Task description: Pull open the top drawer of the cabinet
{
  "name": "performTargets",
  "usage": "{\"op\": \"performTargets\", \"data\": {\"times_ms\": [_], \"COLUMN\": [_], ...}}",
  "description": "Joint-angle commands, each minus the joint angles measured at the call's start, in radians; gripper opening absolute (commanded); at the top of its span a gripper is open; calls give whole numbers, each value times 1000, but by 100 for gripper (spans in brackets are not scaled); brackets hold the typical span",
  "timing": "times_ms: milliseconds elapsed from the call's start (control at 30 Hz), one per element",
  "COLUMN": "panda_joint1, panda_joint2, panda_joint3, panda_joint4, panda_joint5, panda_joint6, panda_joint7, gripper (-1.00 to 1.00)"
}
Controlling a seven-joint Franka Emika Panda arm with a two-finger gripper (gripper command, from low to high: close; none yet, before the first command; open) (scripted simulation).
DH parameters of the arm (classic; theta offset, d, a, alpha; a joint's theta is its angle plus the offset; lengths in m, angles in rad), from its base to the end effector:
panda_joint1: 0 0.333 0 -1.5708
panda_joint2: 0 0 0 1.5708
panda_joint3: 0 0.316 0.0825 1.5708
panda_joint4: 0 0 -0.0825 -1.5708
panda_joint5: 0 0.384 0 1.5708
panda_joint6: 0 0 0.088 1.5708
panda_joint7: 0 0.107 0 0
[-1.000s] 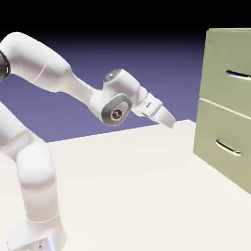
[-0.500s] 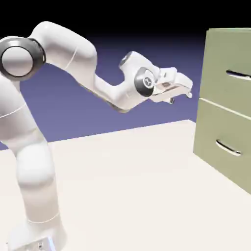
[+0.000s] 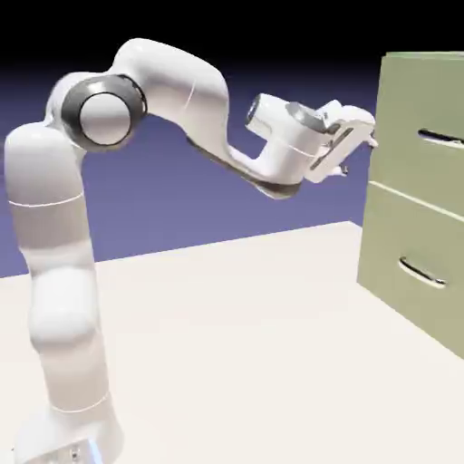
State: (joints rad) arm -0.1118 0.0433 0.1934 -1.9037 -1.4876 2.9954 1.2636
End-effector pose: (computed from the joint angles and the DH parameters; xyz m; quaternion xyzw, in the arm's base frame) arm 0.5883 0.1177 0.5438 0.8250 0.0832 0.5506 0.0962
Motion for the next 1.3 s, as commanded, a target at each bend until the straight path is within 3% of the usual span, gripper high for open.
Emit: {"op": "performTargets", "data": {"times_ms": [0,800,1233,1267], "panda_joint1": [-4,-91,24,24], "panda_joint2": [18,448,702,702], "panda_joint3": [6,141,-21,-21], "panda_joint4": [27,662,1045,1045], "panda_joint5": [-44,-1087,-749,-749], "panda_joint6": [-1,-30,97,97], "panda_joint7": [15,382,71,71], "gripper": [0,0,0,-100]}}
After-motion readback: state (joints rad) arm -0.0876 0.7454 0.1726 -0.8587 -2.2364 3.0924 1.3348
